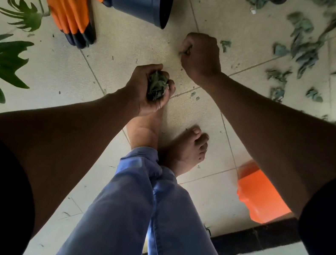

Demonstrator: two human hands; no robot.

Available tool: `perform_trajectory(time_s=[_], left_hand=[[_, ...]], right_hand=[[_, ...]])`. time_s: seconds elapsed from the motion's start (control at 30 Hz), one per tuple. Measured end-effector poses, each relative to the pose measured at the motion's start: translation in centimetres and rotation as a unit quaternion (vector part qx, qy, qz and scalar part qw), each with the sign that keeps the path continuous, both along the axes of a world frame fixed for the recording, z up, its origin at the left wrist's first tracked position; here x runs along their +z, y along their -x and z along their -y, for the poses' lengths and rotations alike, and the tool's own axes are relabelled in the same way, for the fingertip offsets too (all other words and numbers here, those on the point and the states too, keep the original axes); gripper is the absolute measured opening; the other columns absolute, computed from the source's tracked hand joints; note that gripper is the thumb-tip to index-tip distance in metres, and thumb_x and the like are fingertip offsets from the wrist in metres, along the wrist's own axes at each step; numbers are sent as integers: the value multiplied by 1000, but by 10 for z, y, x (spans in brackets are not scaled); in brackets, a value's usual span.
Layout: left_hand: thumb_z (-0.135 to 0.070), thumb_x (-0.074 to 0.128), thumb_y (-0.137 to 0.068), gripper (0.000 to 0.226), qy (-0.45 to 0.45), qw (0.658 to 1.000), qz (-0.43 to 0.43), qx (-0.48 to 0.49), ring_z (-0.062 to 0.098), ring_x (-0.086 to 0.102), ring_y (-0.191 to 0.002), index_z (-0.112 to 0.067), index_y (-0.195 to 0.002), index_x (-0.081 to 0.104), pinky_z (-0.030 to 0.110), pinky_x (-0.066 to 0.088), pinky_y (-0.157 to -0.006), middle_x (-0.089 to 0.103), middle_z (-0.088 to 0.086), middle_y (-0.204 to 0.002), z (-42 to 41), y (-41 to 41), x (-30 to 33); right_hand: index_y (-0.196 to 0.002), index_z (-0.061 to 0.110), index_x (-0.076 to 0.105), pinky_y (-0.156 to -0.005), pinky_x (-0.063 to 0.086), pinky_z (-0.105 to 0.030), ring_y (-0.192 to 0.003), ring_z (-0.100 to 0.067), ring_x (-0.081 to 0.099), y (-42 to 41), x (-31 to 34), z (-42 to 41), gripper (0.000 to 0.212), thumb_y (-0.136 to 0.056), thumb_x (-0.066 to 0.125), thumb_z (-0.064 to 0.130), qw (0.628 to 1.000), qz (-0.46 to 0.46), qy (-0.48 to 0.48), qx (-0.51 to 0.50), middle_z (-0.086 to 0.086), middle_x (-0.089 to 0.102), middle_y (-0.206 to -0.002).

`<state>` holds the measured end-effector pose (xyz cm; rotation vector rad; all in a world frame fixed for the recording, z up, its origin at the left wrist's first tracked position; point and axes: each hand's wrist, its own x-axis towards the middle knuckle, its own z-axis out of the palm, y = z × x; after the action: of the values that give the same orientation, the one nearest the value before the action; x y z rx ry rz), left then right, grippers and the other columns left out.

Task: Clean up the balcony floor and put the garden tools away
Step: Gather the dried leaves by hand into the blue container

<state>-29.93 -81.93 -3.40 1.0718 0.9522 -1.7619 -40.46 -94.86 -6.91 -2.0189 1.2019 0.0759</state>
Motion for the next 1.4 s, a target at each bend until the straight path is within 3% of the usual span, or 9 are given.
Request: perform_trajectory(time_s=[0.17,0.3,0.43,0.6,0.73,0.87,1.0,1.17,1.4], left_hand=[[-26,59,-91,17,-15,999,29,10,16,65,-67,-12,-83,62,22,57,-56,62,5,-76,10,8,8],[-24,55,-91,21,-4,998,68,-8,14,65,-61,-15,-76,65,21,54,-55,63,-1,-67,21,18,10],[-33,67,-77,16,-11,995,89,-47,22,66,-93,-18,-80,63,30,51,-89,62,4,-83,30,24,9],[-24,55,-93,35,-16,996,74,-55,7,52,-48,-18,-59,59,14,43,-44,54,-4,-55,48,22,13],[-26,55,-95,27,-11,998,26,-50,5,47,-44,-18,-70,51,14,38,-35,46,-3,-59,57,22,6],[-27,57,-96,26,4,997,22,-74,6,48,-46,-16,-72,52,14,38,-36,47,-2,-64,61,28,0],[-29,58,-97,32,-2,997,30,-67,8,54,-55,-13,-70,59,16,45,-41,53,2,-70,59,33,-3],[-28,59,-96,33,-24,998,43,-46,13,60,-59,-9,-70,62,19,54,-52,58,6,-72,62,36,-2],[-27,57,-91,28,5,992,108,-57,17,70,-77,-14,-71,72,28,54,-83,69,1,-78,87,41,3]], right_hand=[[-82,16,75,-67,58,-28,-71,-1,68,4,55,-21,4,-79,75,14,985,133,-59,-94,12,71,-76],[-88,22,76,-65,53,-32,-80,-14,66,11,80,-49,15,-84,63,19,999,36,28,23,7,73,-80],[-100,11,72,-64,53,-38,-79,-27,64,14,86,-51,18,-90,59,18,986,-13,100,136,-6,71,-80],[-103,9,60,-62,50,-37,-77,-21,59,31,79,-21,13,-94,52,14,987,106,122,13,-6,62,-88],[-113,13,64,-73,43,-26,-95,-24,60,58,31,17,29,-86,67,5,990,-43,130,-30,-11,61,-109],[-125,14,57,-76,50,-36,-108,-37,53,67,2,47,41,-87,59,-1,984,-121,125,31,-20,47,-126],[-108,5,60,-72,49,-38,-94,-42,61,59,-6,57,23,-86,57,-2,985,-116,102,76,-23,57,-110],[-84,13,72,-66,55,-32,-75,-14,68,49,25,36,12,-81,63,7,995,30,42,-84,4,73,-81],[-97,17,73,-72,51,-37,-89,-20,59,42,68,-2,21,-84,56,18,989,102,110,-3,-1,66,-93]])
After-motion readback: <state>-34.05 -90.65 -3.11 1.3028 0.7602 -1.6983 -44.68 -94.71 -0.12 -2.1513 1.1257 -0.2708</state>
